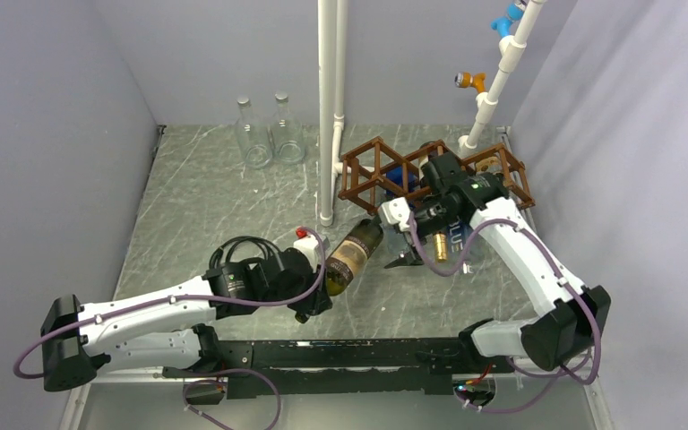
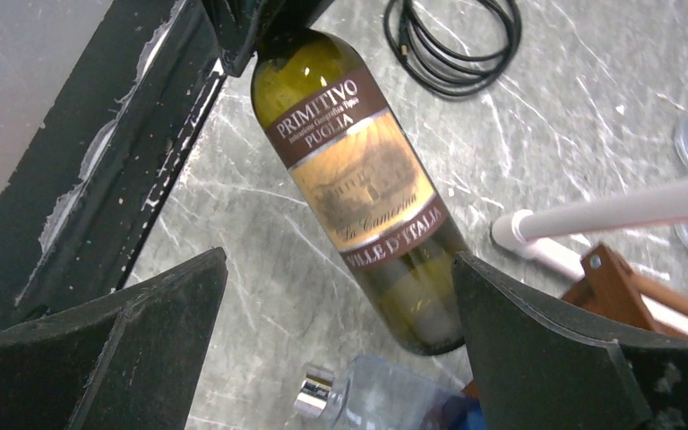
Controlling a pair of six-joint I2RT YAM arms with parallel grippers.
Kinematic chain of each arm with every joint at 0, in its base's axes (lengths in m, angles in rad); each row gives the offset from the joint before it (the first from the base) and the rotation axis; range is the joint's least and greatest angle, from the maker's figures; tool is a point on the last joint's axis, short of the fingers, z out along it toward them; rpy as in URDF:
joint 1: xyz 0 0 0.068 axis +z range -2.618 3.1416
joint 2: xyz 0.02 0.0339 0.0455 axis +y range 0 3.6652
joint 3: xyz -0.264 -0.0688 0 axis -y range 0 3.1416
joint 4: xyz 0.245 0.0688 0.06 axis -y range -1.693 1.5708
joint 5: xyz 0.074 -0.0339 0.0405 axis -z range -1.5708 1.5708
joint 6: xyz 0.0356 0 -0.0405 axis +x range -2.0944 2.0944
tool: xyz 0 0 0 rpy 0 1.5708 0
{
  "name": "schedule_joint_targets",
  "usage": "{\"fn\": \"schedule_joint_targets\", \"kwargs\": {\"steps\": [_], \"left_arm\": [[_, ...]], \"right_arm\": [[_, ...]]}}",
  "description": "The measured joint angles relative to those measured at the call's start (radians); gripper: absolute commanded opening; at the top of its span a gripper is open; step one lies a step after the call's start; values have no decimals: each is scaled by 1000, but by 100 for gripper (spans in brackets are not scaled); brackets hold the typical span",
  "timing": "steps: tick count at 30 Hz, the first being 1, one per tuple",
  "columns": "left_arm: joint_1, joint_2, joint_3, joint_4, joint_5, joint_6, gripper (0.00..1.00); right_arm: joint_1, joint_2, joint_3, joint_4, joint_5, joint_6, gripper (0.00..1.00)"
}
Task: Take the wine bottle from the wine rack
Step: Pick up the wine bottle from the wine rack.
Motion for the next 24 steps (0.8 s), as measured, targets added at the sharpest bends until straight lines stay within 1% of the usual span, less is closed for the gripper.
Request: {"fn": "schedule_joint_targets", "kwargs": {"steps": [6,10,16,24], "left_arm": [[40,6,6,-10,66,-30,0],[89,6,6,-10,122,-62,0],[159,6,6,2,215,-111,0],[219,6,5,33,332,-152,0]], "right_arm": [[158,77,18,50,115,-15,99],[236,114,19,77,195,-21,99],[322,145,19,139,296,-15,99],[411,193,19,238,412,35,99]]}}
